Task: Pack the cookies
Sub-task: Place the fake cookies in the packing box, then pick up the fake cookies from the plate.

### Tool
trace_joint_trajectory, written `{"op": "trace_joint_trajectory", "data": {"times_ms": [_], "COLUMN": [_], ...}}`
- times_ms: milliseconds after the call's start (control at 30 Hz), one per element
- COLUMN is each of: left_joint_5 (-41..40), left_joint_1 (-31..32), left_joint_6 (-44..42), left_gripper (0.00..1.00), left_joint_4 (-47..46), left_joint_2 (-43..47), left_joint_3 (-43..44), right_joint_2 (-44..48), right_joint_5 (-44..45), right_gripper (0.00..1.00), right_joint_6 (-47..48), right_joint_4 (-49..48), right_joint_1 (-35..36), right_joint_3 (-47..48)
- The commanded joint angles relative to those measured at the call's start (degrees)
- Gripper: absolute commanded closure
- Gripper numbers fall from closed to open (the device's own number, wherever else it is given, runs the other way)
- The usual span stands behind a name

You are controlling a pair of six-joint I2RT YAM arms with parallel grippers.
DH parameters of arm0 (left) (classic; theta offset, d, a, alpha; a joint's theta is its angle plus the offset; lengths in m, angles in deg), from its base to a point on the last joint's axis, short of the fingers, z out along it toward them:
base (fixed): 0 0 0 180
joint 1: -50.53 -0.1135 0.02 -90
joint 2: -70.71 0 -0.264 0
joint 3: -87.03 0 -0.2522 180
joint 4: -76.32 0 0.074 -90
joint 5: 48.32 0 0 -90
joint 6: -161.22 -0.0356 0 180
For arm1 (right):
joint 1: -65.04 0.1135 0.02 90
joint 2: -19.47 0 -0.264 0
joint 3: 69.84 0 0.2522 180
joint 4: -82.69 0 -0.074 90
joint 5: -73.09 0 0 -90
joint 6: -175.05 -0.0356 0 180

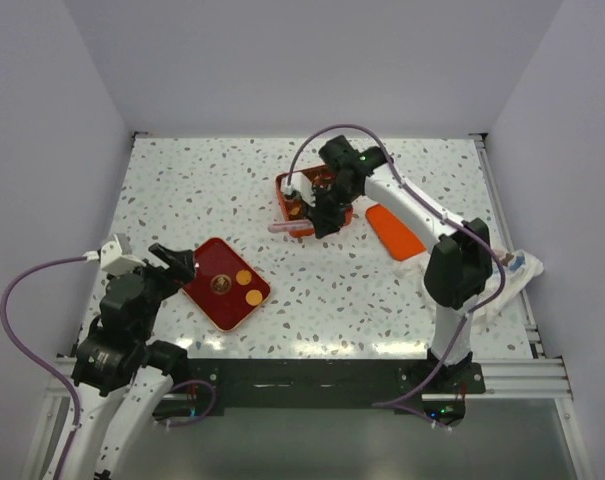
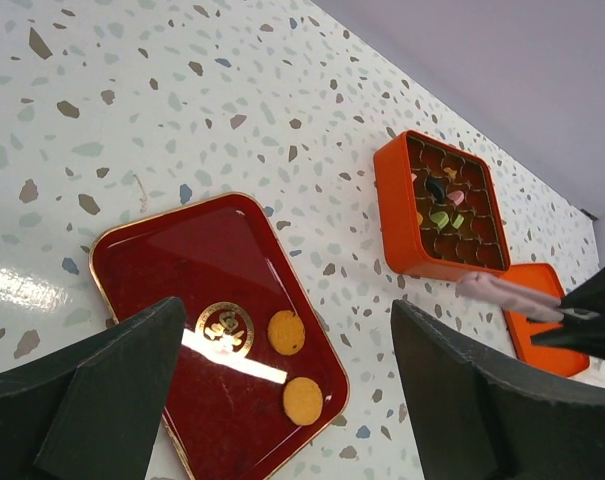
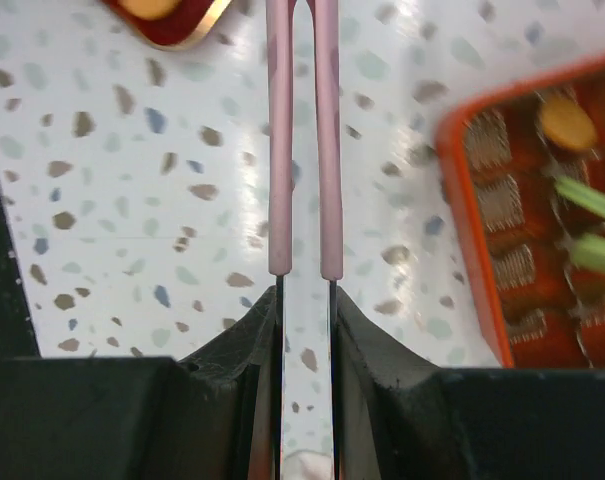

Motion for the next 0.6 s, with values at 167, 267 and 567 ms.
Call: {"op": "trace_joint_trajectory", "data": {"times_ms": [167, 267, 567], "left_joint_5": [1.81, 1.81, 1.38], "left_joint_1": [0.24, 0.24, 0.24], "left_joint_6": [2.34, 3.31, 4.72], "left_gripper": [0.11, 0.11, 0.11], "left_joint_4": [-2.39, -1.68, -0.28], "left_joint_2": [0.06, 0.24, -0.9], "left_joint_3": [-0.95, -0.86, -1.13], "right_joint_2": [1.98, -0.48, -6.46], "right_joint_5": [1.03, 7.01, 18.0], "right_gripper": [0.81, 0.8, 0.77], "right_joint_6": [7.68, 7.07, 4.7], "right_joint_4": [-6.59, -8.09, -9.94], "right_joint_1": [15.65, 18.39, 21.65], "right_joint_3": [-4.91, -3.94, -0.34]}}
